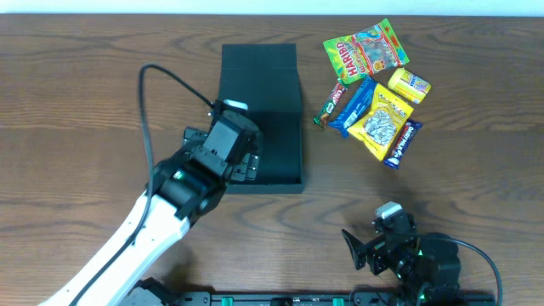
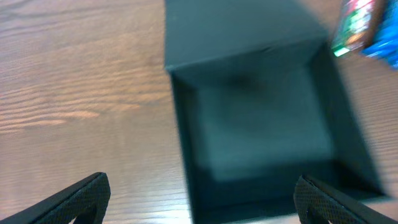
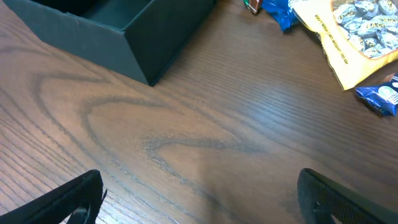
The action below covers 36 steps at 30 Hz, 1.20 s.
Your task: Pack container
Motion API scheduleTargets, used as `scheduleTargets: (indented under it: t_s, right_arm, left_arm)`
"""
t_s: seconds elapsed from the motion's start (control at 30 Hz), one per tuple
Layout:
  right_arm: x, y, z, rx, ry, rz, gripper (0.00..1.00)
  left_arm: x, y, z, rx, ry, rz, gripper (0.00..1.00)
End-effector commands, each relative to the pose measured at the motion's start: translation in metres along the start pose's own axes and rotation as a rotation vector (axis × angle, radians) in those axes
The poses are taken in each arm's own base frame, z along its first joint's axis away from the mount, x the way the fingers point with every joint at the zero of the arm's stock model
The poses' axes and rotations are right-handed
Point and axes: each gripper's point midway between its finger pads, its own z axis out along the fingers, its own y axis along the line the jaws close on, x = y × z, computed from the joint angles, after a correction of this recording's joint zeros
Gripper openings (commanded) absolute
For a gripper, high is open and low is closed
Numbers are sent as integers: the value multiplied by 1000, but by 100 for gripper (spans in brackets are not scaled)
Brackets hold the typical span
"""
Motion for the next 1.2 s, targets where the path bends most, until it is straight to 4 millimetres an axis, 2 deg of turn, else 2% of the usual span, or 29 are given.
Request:
scheduleTargets:
  t_s: [0.0,0.03,0.13,0.2,0.4,0.47,0.5,0.67,0.83,1.17]
  right_arm:
    - [1,2,1,-11,0,-18,99]
    - [1,2,1,-11,0,-17,99]
    - [1,2,1,-11,0,-17,99]
    - [1,2,1,-11,0,-17,99]
    - [1,2,1,-11,0,-17,99]
    - [1,2,1,-11,0,-17,99]
    - [1,2,1,-11,0,-17,99]
    - [1,2,1,-11,0,-17,99]
    - [1,2,1,-11,0,-17,99]
    - [1,2,1,-11,0,-17,99]
  left_arm:
    - [20,13,28,-86,98,55,96]
    - [25,14,35,-95,125,48,100]
    - [44,21,64,-125,232,-25,68]
    - [54,24,80,-117,288,-79,59]
    - [68,19,116,14,391,-216,59]
    - [70,18,123,35,404,-231,59]
    - [70,17,125,38,404,-232,56]
    - [64,13,130,55,379,-229,22]
    - [61,-3,129,138,381,-241,6]
    - [53,-37,125,196,333,-178,5]
